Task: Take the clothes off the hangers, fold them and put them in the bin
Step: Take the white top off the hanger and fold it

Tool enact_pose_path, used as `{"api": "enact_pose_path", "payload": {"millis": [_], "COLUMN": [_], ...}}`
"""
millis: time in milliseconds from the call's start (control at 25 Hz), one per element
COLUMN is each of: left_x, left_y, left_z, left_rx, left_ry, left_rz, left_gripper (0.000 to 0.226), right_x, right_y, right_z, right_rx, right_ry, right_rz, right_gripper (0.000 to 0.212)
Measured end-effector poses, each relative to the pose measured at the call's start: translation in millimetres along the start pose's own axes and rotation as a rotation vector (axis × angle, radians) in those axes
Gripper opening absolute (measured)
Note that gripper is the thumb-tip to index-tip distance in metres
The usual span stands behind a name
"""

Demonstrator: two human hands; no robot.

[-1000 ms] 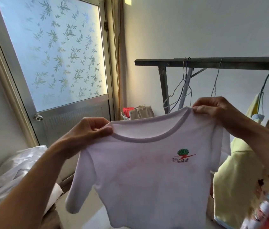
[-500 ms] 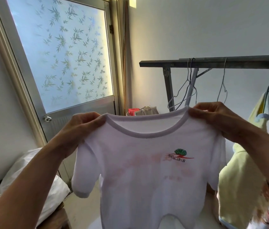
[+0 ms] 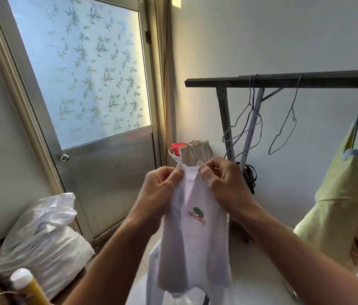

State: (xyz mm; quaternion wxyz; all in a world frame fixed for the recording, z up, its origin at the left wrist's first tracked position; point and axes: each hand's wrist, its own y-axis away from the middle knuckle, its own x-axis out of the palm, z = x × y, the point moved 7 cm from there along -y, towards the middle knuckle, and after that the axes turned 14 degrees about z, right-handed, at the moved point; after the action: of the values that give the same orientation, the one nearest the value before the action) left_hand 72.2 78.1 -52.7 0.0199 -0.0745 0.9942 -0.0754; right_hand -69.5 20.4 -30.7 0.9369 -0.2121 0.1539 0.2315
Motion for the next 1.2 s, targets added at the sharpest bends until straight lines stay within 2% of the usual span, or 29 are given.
{"api": "enact_pose_path", "payload": {"millis": [240,440,520,600,680,760,800,880,1040,1120,1200], "left_x": [22,32,30,16,2,9,13,15,21,21,16], "left_y": [2,8,11,7,1,-11,-15,-22,-27,-26,-26], "left_z": [-1,-7,-11,-19,-36,-41,-41,-44,-60,-67,-75], "left_rx": [0.042,0.044,0.044,0.14,0.276,0.29,0.258,0.231,0.349,0.368,0.381], "left_ry": [-0.04,0.098,0.087,-0.15,-0.537,-0.727,-0.723,-0.613,-0.67,-0.647,-0.641], "left_rz": [0.063,0.166,0.175,0.099,0.039,0.227,0.331,0.401,0.317,0.304,0.29], "left_gripper": [0.028,0.048,0.048,0.043,0.052,0.061,0.057,0.045,0.023,0.021,0.021], "right_x": [11,18,15,8,5,5,3,-5,-20,-21,-20], "right_y": [-1,3,4,1,0,0,1,0,6,12,19], "right_z": [6,6,6,5,8,16,19,22,6,-15,-38], "right_rx": [-0.067,-0.067,-0.074,-0.059,-0.055,-0.087,-0.102,-0.128,-0.113,-0.048,0.013], "right_ry": [0.043,0.107,0.093,0.026,-0.014,-0.075,-0.109,-0.159,-0.112,-0.067,-0.063], "right_rz": [0.016,0.162,0.186,0.197,0.259,0.327,0.341,0.314,0.237,0.246,0.266], "right_gripper": [0.02,0.026,0.018,0.012,0.01,0.01,0.011,0.013,0.009,0.015,0.009]}}
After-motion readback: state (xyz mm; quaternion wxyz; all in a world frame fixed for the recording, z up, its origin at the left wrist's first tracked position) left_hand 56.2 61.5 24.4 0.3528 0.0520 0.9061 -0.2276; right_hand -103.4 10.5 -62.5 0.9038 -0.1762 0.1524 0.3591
